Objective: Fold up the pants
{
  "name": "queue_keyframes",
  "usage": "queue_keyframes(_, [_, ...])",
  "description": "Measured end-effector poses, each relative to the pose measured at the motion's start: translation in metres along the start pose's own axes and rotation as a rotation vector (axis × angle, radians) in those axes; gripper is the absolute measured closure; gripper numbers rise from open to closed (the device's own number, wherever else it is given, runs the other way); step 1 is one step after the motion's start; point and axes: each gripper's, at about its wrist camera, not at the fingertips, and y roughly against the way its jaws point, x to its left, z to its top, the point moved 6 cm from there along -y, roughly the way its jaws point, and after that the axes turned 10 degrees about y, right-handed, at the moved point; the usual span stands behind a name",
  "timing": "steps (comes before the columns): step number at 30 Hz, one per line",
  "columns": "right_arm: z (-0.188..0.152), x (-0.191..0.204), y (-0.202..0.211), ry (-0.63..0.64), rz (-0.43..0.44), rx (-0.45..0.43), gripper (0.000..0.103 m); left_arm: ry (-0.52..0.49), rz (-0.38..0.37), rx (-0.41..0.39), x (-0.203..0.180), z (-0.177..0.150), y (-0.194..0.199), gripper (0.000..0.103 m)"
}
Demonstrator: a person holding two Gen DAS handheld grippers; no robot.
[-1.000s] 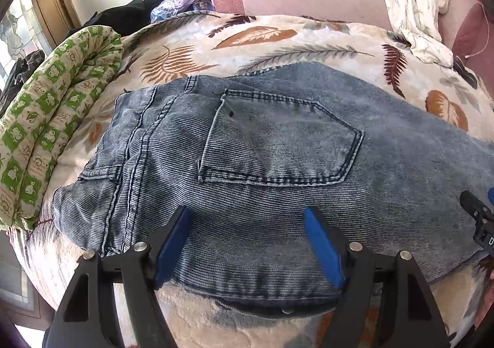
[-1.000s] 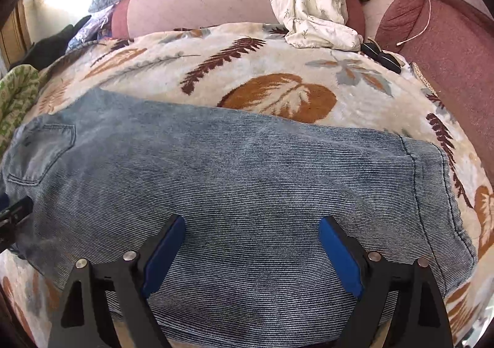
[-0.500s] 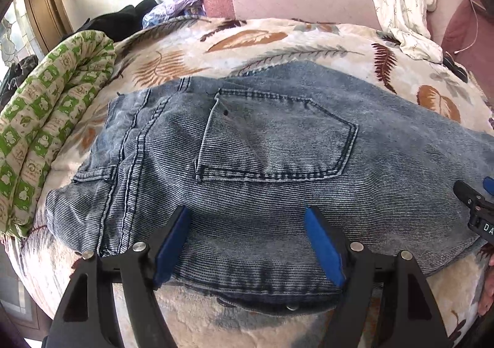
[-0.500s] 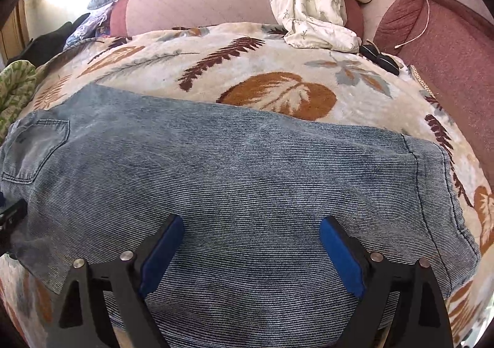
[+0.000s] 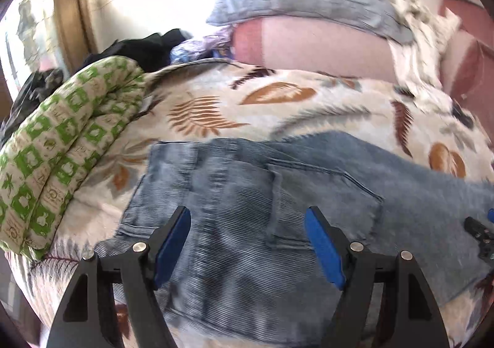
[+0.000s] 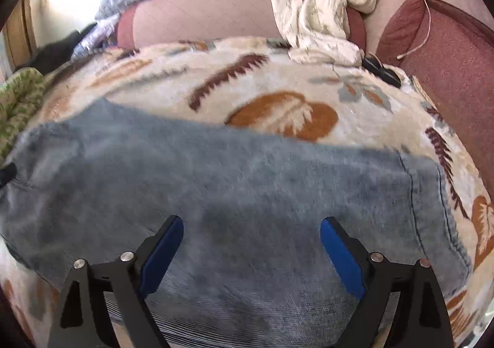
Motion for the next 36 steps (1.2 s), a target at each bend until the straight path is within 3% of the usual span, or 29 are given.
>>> queue_keyframes(4, [0.042, 0.008, 0.007, 0.047, 0.049, -0.041, 0.011, 0.045, -0.009, 0.081, 0.017, -0.008, -0.014, 0.026])
queue_keyframes(7, [0.079, 0.018, 0.009, 0.054, 0.143, -0.070, 0.011, 0.045, -0.042, 0.106, 0.018, -0.008, -0.013, 0.026])
queue_keyframes(8, [0.101, 0.026, 0.002, 0.059, 0.212, -0.050, 0.011, 0.040, -0.055, 0.107, 0.017, -0.008, -0.011, 0.026])
queue_keyframes(14, [0.139, 0.056, -0.027, 0.064, 0.313, 0.033, 0.011, 0.069, -0.096, 0.150, 0.022, -0.009, -0.010, 0.026])
queue_keyframes(19, [0.166, 0.101, -0.054, 0.091, 0.409, 0.099, 0.011, 0.103, -0.062, 0.176, 0.039, -0.004, -0.015, 0.026])
queue_keyframes(28, [0.184, 0.150, -0.097, 0.159, 0.430, 0.192, 0.015, 0.240, 0.039, 0.157, 0.102, 0.017, -0.023, 0.026])
queue_keyframes(33, [0.184, 0.167, -0.116, 0.143, 0.468, 0.227, 0.027, 0.287, 0.001, 0.175, 0.116, 0.021, -0.028, 0.026])
queue_keyframes(36, [0.174, 0.182, -0.124, 0.177, 0.480, 0.274, 0.052, 0.316, -0.044, 0.220, 0.120, 0.021, -0.037, 0.026])
